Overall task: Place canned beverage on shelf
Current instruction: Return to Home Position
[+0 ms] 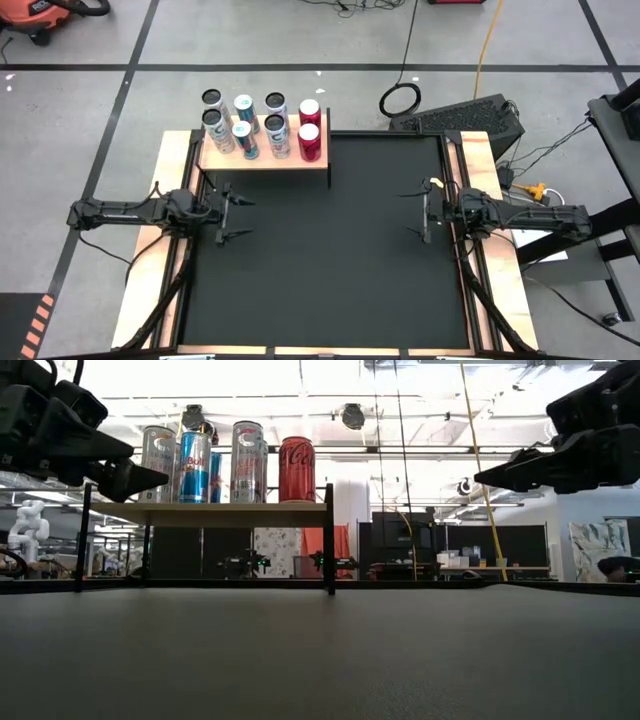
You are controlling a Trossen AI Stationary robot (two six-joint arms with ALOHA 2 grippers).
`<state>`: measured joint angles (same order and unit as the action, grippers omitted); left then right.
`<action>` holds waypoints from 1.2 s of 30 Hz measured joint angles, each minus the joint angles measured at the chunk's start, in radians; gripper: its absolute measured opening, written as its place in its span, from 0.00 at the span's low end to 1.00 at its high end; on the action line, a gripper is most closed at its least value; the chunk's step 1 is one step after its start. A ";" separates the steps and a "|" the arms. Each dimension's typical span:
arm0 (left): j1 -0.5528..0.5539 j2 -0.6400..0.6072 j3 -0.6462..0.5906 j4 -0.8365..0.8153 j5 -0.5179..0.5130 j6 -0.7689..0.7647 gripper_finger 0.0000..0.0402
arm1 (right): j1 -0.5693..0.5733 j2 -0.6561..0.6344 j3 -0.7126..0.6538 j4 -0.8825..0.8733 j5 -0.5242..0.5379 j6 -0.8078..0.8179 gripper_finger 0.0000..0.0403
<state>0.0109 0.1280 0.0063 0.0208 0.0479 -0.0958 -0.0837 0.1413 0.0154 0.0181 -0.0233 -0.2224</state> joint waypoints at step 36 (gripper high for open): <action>0.000 -0.016 -0.001 0.002 0.000 -0.002 0.97 | 0.001 -0.140 0.011 0.014 -0.004 0.020 0.93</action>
<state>0.0107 0.1120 0.0051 0.0226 0.0475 -0.0975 -0.0832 0.0017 0.0261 0.0318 -0.0278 -0.2024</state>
